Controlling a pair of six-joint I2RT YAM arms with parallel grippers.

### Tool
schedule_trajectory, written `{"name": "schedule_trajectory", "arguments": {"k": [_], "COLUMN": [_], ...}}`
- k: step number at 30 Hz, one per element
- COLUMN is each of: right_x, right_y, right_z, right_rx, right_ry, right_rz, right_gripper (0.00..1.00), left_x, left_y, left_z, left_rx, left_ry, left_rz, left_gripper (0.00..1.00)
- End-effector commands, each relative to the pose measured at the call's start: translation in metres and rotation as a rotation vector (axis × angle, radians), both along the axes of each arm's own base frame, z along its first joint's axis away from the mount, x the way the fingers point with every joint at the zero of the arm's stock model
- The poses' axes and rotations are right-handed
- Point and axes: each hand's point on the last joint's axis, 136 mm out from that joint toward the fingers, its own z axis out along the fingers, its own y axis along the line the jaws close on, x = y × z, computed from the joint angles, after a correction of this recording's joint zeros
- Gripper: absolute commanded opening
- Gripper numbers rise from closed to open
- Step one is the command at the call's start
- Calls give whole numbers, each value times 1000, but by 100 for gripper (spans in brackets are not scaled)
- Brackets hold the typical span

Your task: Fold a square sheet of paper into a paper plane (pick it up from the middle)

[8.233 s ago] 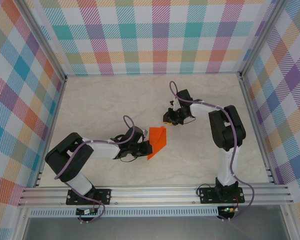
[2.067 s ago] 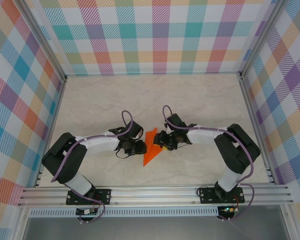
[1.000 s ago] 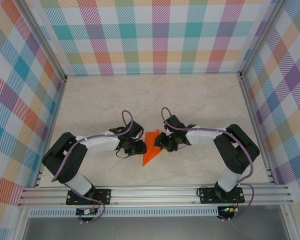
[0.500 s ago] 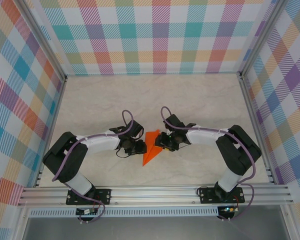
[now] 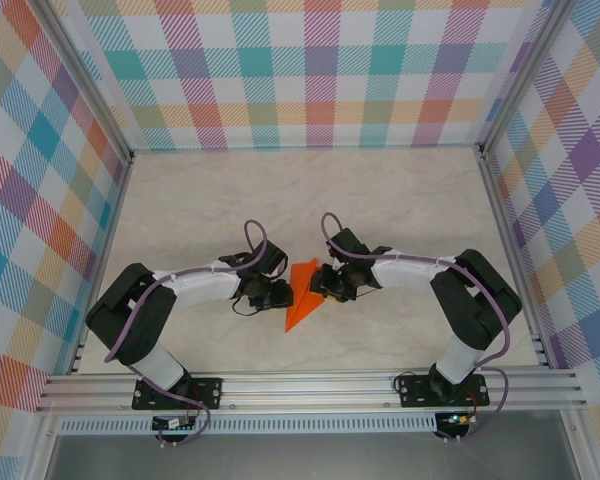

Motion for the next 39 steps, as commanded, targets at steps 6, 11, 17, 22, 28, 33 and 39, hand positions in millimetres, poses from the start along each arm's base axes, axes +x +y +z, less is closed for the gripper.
{"name": "schedule_trajectory", "arguments": {"k": [6, 11, 17, 22, 28, 33, 39], "right_x": [-3, 1, -2, -9, -10, -4, 0], "right_y": [1, -3, -7, 0, 20, 28, 35], "right_z": [3, 11, -1, -12, -13, -4, 2], "right_rx": [-9, -26, -52, -46, 40, 90, 122], "right_ry": [0, -34, -7, 33, 54, 33, 21], "right_rz": [3, 1, -4, 10, 24, 15, 16], "right_gripper": [41, 42, 42, 41, 40, 41, 42], "left_x": [0, 1, 1, 0, 0, -3, -5], "left_y": [-13, -14, -14, -14, -13, -13, -13], "left_z": [-14, -13, -13, -14, -16, -19, -23], "left_rx": [-43, -46, -45, -44, -41, -39, -37], "left_ry": [7, 6, 6, 9, 14, 24, 30], "left_rz": [-36, -38, -37, -37, -39, -39, -41], "left_gripper": [31, 31, 31, 31, 31, 30, 29]}}
